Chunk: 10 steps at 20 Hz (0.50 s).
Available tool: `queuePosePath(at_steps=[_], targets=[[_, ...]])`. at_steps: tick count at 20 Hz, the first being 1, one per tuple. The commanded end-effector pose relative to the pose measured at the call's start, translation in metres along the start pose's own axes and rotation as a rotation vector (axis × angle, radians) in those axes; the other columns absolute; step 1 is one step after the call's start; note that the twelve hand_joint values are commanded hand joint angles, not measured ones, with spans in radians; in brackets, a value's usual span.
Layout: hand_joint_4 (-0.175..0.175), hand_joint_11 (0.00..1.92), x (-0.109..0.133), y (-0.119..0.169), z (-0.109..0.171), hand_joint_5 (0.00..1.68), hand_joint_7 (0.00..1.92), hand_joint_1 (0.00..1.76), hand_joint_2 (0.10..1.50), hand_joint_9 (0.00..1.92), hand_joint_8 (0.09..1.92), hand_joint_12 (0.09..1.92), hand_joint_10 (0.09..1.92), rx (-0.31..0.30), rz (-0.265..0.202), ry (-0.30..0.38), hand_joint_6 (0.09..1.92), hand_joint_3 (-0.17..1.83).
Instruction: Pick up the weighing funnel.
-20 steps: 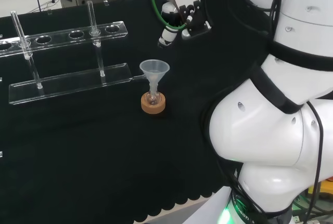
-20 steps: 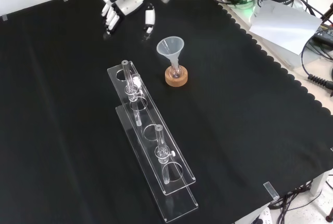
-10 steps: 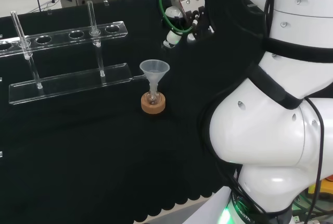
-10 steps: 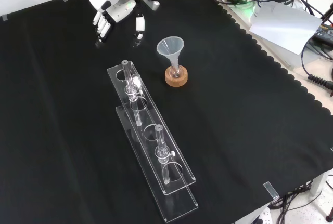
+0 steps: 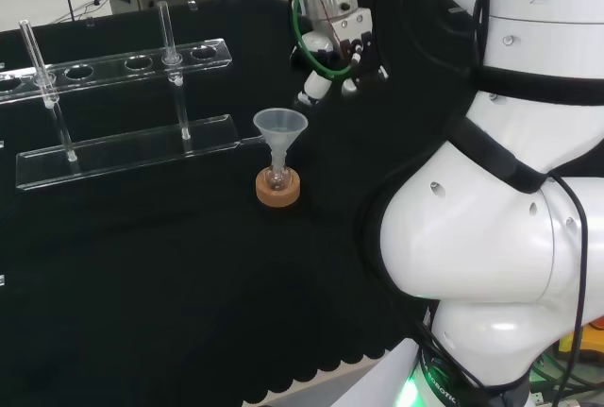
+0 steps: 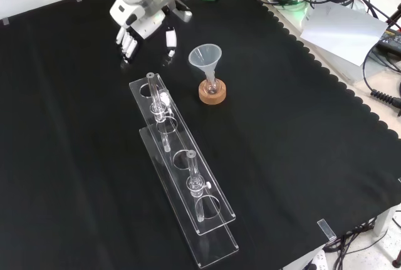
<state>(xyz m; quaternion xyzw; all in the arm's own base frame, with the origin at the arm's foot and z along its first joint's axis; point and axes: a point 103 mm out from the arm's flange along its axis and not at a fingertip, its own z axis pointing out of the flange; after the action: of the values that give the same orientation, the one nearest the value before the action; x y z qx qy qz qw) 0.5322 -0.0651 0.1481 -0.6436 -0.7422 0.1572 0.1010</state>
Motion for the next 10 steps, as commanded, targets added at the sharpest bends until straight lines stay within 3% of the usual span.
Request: queuePosePath(at_steps=[1,10], targets=[[-0.062,0.46,0.009,0.010,0.024,0.56,0.48,0.84,0.62,0.68,0.69,1.29,0.57,-0.003,-0.027,0.013,0.09,0.57],[-0.056,0.47,0.024,0.020,0.047,0.63,0.52,0.85,0.61,0.72,0.70,1.29,0.58,-0.015,-0.014,0.017,0.13,0.58]])
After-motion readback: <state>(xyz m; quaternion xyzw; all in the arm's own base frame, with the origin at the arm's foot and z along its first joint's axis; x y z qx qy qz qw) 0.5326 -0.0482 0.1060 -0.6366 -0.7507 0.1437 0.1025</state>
